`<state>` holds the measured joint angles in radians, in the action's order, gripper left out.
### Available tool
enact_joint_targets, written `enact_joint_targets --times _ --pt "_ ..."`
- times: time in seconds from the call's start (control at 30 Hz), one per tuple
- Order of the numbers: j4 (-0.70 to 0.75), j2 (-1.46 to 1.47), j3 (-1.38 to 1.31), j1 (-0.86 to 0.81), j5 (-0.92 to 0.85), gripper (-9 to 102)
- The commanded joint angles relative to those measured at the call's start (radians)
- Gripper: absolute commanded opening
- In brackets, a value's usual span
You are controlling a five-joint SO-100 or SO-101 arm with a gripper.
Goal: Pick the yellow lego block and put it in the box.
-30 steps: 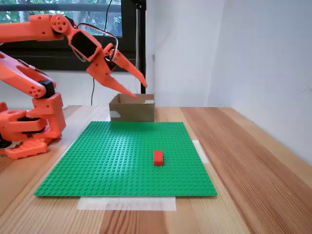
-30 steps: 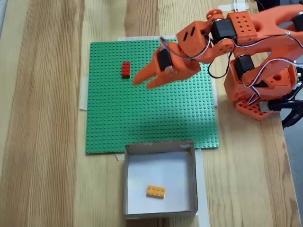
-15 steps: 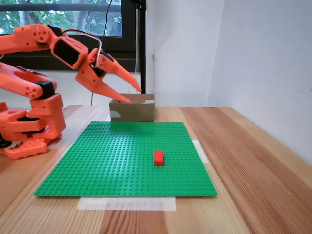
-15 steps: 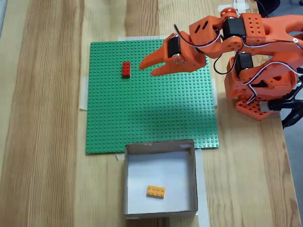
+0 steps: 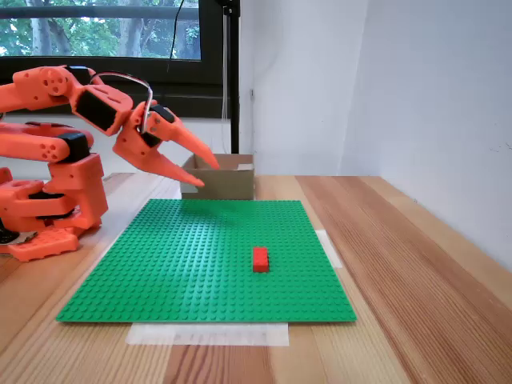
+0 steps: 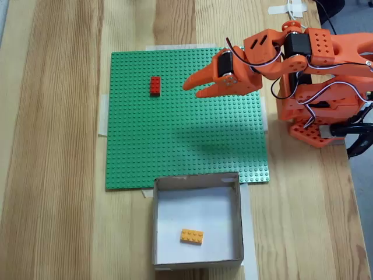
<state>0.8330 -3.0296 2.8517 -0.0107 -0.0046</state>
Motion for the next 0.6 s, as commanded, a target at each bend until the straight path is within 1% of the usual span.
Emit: enact_joint_targets --times 0.0,0.17,0.33,0.4,0.57 --pt "0.014 -0.034 0.009 -0.006 0.0 15" --pt "0.015 -0.08 0.058 -0.011 0.003 10" --pt "0.017 -0.149 0.124 -0.011 -0.002 8" --pt "0.018 -0.161 0.14 -0.012 -0.012 4" --pt "0.041 -0.178 0.16 -0.018 -0.026 0"
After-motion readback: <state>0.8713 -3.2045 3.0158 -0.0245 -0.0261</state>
